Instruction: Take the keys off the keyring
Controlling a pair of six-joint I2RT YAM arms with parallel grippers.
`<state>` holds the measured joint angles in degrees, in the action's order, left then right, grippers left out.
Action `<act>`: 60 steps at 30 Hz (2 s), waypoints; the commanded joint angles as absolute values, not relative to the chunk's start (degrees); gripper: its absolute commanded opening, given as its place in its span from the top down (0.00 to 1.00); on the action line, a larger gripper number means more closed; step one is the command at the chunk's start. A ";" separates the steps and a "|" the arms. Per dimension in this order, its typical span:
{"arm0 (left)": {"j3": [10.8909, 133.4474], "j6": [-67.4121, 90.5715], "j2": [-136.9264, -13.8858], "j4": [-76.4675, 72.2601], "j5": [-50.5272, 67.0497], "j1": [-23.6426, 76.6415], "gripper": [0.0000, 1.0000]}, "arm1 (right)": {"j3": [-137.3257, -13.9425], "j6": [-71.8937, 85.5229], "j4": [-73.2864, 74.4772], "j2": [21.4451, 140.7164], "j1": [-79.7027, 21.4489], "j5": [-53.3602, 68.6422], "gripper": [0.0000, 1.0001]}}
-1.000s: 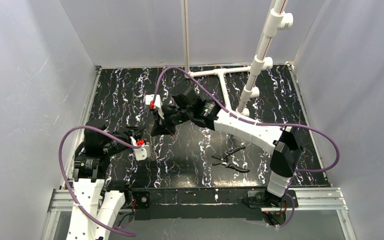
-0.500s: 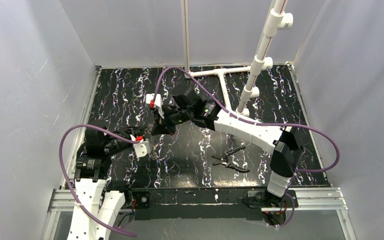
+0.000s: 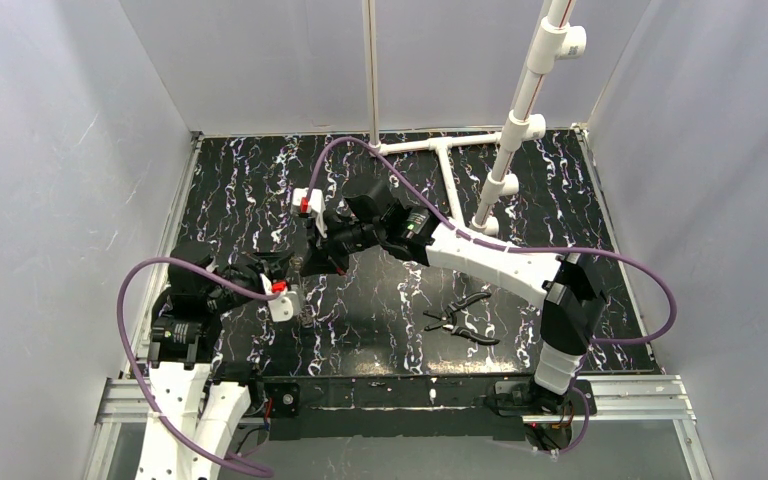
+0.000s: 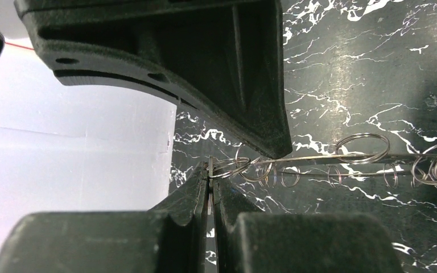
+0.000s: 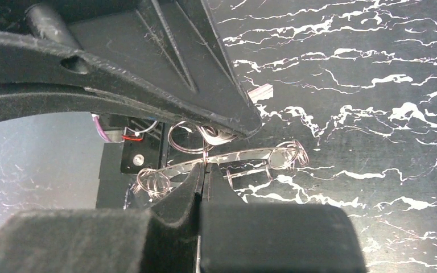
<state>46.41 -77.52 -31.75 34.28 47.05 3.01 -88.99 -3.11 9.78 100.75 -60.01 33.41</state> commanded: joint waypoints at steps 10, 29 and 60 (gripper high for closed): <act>48.43 -83.98 -29.66 35.43 45.17 3.87 1.00 | -87.97 6.39 5.48 99.69 -57.37 29.64 0.99; 47.30 -83.14 -31.66 38.18 43.57 3.87 1.00 | -82.25 13.48 -3.60 95.92 -51.86 31.60 0.99; 52.29 -76.16 -37.20 38.91 49.09 3.88 1.00 | -78.74 13.47 -9.44 95.52 -52.65 48.13 0.99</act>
